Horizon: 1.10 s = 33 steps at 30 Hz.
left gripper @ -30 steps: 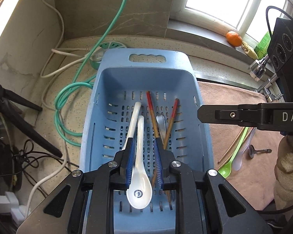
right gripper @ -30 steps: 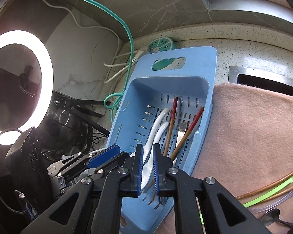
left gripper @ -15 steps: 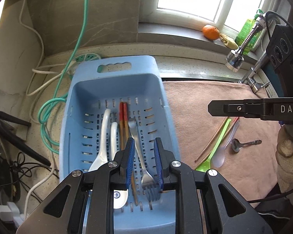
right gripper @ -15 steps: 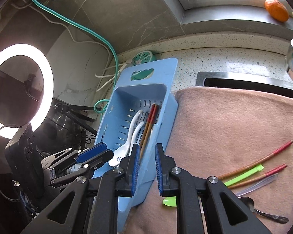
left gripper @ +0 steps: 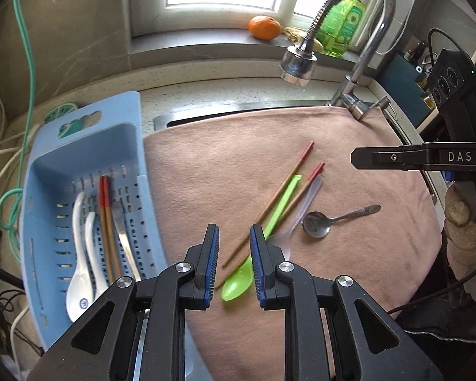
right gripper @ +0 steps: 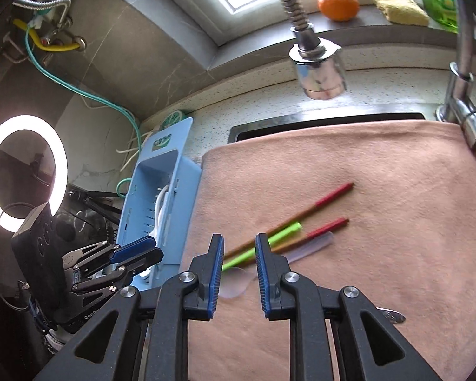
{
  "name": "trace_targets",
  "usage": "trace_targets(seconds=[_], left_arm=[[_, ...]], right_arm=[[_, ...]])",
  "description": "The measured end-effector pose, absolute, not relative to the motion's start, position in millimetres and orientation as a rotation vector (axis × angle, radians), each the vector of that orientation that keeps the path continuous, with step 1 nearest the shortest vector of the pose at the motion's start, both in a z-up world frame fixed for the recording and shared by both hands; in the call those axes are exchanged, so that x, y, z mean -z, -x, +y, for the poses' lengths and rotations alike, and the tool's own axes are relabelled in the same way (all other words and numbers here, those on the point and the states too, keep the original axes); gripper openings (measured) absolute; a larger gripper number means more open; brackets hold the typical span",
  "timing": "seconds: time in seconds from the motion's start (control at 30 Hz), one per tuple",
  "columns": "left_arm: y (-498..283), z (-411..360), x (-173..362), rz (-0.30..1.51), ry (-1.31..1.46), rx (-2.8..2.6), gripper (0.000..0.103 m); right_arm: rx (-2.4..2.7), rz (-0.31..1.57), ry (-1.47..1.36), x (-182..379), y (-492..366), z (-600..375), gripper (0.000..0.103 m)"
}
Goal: Organize utensils
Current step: 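Move the right tool back toward the silver spoon on the towel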
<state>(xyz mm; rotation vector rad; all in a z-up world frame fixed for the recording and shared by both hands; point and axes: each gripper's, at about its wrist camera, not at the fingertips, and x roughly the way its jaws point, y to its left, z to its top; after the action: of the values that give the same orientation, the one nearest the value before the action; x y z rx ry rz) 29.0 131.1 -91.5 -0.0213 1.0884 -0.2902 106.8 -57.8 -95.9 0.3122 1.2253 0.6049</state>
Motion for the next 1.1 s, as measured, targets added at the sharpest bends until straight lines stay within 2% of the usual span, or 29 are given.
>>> trace_targets(seconds=[0.13,0.23,0.3,0.33,0.67,1.1], left_arm=[[-32.6,102.3,100.1,1.117,-0.007,0.377,0.02],[-36.4,78.9,105.9,1.135,-0.054,0.44,0.025],[-40.2,65.6,110.1,1.15,-0.08,0.47,0.039],[-42.2,59.8,111.8,1.156,-0.09,0.479,0.041],[-58.6,32.9,136.8,1.236,-0.169,0.538,0.041],[-51.7,25.5,147.8,1.274,-0.135,0.552,0.041]], right_arm=[[-0.552,1.28,-0.357,115.2,-94.4,-89.3,0.019],[-0.508,1.315,-0.387,133.1,-84.9,-106.5,0.019],[-0.481,1.344,-0.421,145.5,-79.3,-116.4,0.019],[-0.475,1.359,-0.444,151.1,-76.6,-119.4,0.019],[-0.424,1.385,-0.522,173.4,-61.2,-135.7,0.019],[-0.395,1.373,-0.566,183.8,-69.1,-154.1,0.02]])
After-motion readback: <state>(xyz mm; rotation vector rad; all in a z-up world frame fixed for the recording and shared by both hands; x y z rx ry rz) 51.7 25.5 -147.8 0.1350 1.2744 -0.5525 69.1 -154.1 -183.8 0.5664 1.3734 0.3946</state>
